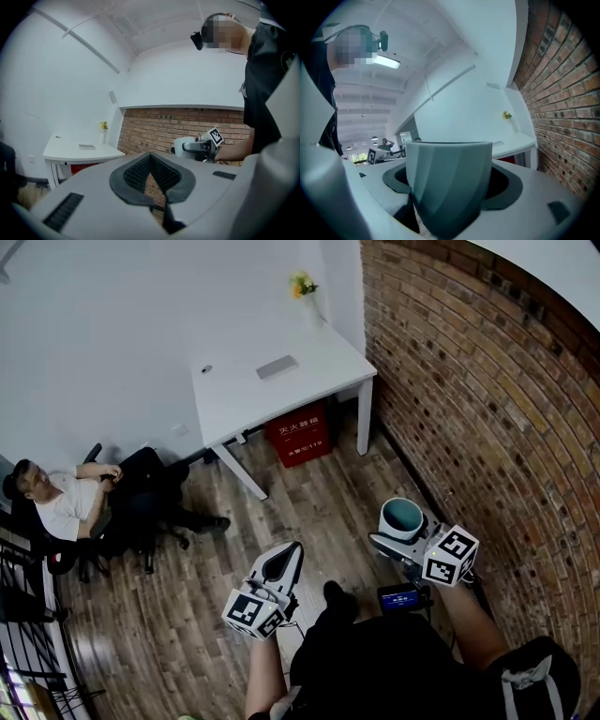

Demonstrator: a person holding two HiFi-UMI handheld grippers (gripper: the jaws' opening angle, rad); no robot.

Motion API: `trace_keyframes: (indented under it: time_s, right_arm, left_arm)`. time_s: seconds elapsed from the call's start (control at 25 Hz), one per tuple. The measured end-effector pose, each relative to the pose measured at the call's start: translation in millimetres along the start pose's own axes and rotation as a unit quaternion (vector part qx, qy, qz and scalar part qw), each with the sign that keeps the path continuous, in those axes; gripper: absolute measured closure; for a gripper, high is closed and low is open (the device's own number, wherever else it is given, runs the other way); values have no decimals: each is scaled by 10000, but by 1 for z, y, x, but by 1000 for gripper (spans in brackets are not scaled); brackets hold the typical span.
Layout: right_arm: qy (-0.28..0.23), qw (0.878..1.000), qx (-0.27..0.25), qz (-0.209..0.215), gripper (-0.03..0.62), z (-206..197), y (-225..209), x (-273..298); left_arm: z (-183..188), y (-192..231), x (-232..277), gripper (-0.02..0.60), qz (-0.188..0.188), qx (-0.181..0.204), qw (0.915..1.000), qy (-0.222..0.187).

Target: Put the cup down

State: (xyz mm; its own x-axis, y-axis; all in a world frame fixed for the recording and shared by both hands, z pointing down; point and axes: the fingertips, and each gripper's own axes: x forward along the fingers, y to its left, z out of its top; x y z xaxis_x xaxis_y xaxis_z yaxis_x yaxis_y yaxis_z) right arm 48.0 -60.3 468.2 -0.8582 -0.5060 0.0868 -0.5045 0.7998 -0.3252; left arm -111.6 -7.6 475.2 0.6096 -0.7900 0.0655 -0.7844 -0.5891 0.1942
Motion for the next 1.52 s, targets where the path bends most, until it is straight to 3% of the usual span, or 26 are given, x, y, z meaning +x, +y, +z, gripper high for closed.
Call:
trace_keyframes:
  time_s: [0.28, 0.76, 1.12, 1.52]
  right_arm:
    - [27, 10000, 0, 17, 192, 24, -22, 96]
    - [174, 9997, 148, 36, 192, 33, -83, 183]
    - [-18, 9990, 190, 400, 192, 70, -183, 287]
    - [-152, 9980, 248, 570, 192, 138, -300, 376]
  left_arm:
    - [28, 97, 19, 574, -20, 2, 10000, -82]
    - [30, 186, 65, 574, 67, -136, 9999, 61]
    - [55, 279, 156, 574, 274, 4, 9996, 64]
    - [110, 368, 283, 574, 176, 130, 9998, -4]
